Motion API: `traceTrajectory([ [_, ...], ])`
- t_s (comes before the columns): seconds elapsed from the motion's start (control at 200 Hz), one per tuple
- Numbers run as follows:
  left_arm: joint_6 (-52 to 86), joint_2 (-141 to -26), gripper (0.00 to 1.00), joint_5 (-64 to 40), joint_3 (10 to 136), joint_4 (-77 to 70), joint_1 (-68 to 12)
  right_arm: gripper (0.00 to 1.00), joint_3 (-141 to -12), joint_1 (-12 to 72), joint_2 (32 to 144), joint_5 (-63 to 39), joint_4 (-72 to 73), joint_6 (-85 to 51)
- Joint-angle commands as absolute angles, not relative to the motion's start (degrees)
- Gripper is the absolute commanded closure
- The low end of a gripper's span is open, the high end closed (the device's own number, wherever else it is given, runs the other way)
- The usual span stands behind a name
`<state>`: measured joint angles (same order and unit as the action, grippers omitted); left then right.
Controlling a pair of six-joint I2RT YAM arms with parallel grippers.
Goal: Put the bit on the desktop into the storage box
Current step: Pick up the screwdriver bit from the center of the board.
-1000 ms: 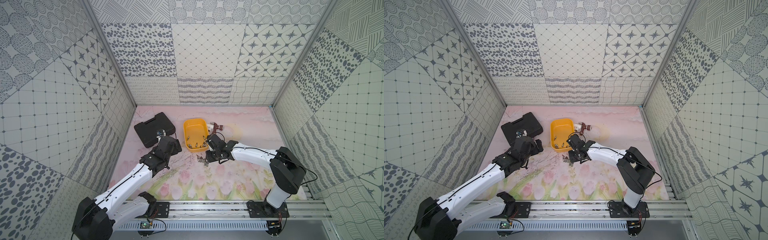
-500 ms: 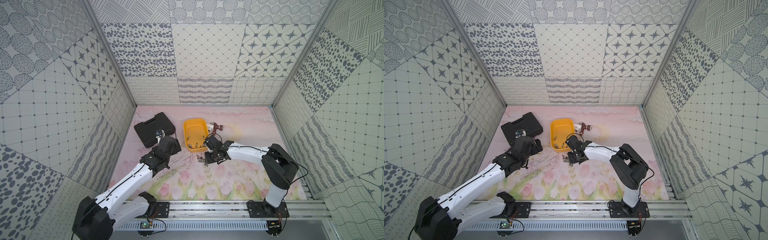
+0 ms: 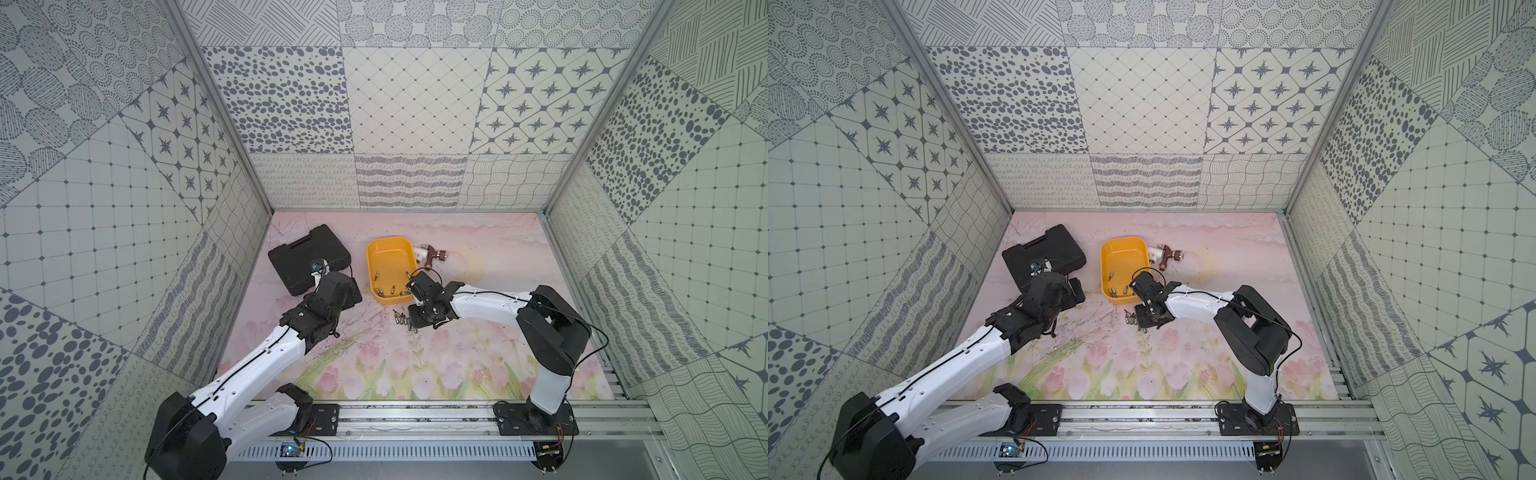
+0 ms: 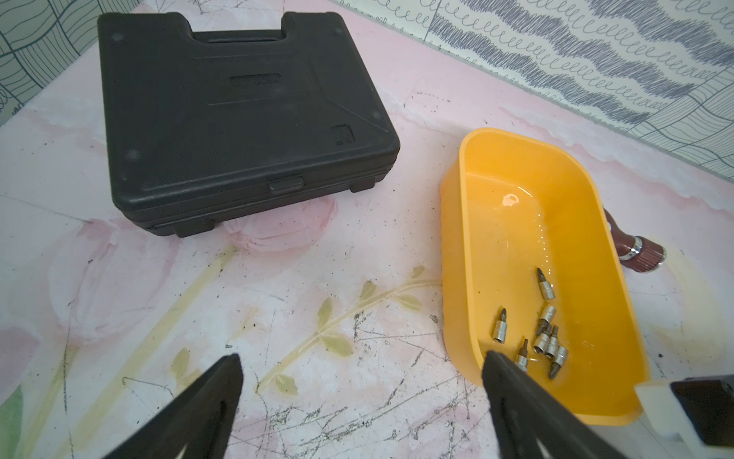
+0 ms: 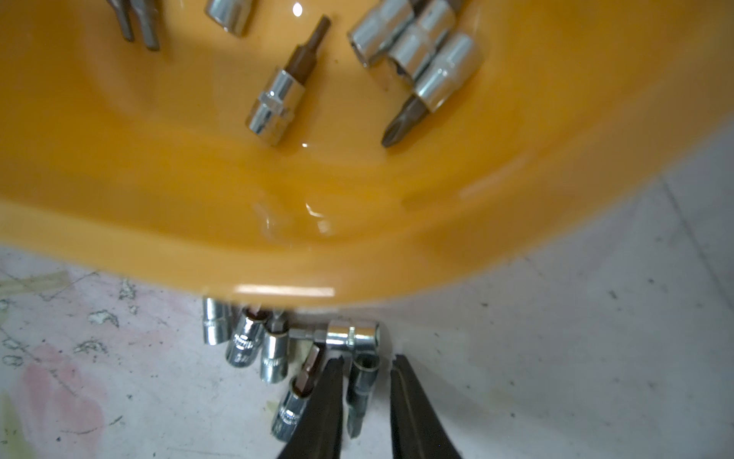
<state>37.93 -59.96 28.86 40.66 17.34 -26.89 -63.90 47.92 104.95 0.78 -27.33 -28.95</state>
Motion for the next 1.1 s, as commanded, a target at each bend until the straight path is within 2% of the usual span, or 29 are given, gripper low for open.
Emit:
traceTrajectory([
  [0.0,38.81,-60.11,0.01,29.53,40.78,16.79,-26.77,0.77,-64.65,48.21,105.31,2.09,-27.07,-28.57],
  [0.78,38.92,-59.58,0.01,30.15,40.17,17.40,-26.56,0.80,-66.00,48.33,107.82,6.21,-34.38,-27.17],
  [1.091,38.68,-59.04,0.01,30.23,40.16,17.65,-26.45,0.86,-66.36,48.25,106.52,6.63,-36.03,-26.64],
])
